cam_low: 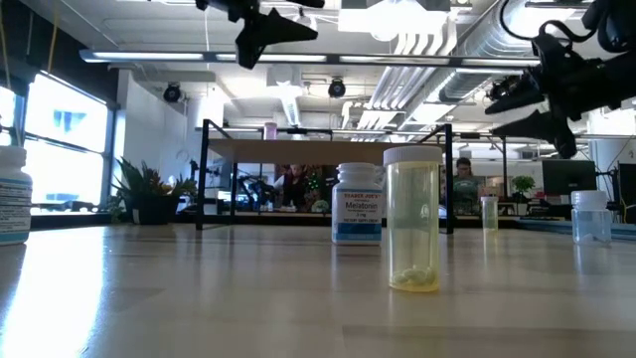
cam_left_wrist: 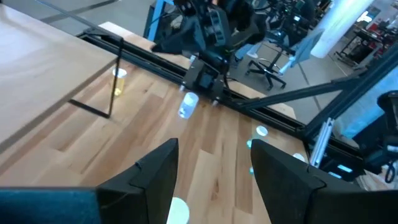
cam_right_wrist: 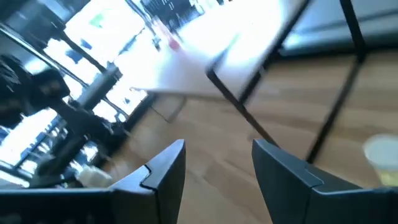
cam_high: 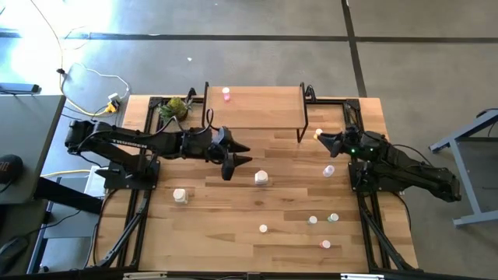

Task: Pick and place medicine bottles onto shelf by color
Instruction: Put the white pill bottle on the shelf

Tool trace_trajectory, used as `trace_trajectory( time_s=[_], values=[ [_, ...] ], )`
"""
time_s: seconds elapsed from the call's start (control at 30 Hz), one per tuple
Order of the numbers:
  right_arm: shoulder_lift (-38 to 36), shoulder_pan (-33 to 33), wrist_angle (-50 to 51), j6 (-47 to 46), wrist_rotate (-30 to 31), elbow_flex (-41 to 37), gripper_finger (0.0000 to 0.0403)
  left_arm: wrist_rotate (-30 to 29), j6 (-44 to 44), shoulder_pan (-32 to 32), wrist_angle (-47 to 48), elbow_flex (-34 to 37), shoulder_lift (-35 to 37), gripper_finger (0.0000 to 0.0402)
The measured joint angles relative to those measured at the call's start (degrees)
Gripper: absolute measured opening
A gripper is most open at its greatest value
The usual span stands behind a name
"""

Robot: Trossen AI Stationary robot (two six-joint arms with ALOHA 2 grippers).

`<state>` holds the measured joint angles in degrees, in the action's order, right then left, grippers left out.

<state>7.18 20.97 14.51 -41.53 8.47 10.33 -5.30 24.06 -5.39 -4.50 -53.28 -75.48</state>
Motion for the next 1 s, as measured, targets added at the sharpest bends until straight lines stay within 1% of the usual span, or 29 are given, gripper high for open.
trace_trajectory(
  time_s=[0.07, 0.17, 0.27, 0.33, 0.5, 0.63, 0.87, 1.0],
  values=[
    [-0.01, 0.0, -3.3, 0.61, 0.28, 0.01, 0.0176, 0.03, 0.01, 0.0, -0.08, 0.0, 0.0, 0.0193],
    [0.0, -0.01, -5.35, -0.58, -1.81, 1.05, 0.0176, 0.29, -0.02, -0.41, -0.08, 0.0, 0.0, 0.0193],
    [0.0, 0.0, -3.64, -1.03, -4.84, 3.51, 0.0176, 2.45, -0.16, -0.99, -0.06, 0.0, 0.0, 0.0193],
    [0.12, -0.02, -0.62, -0.5, -6.17, 6.09, 0.0176, 4.42, -0.22, -1.53, -0.08, 0.0, 0.0, 0.0193],
    [2.84, -0.02, 12.68, -0.88, -6.07, 15.26, 0.0176, 10.38, -0.27, -2.56, -0.06, 0.0, 0.0, 0.0193],
    [8.03, -0.02, 26.44, -3.49, -6.2, 23.18, 0.0176, 13.84, -0.63, -2.58, -0.06, 0.0, -0.01, 0.0193],
    [22.31, -0.02, 48.48, -3.5, -7.51, 35.19, 0.0176, 14.25, -1.23, -2.58, -0.03, 0.0, 0.0, 0.0193],
    [30.8, -0.01, 55.48, -3.49, -11.59, 37.96, 0.0176, 14.33, -2.61, -2.58, 0.03, 0.0, -0.02, 0.0193]
  ],
)
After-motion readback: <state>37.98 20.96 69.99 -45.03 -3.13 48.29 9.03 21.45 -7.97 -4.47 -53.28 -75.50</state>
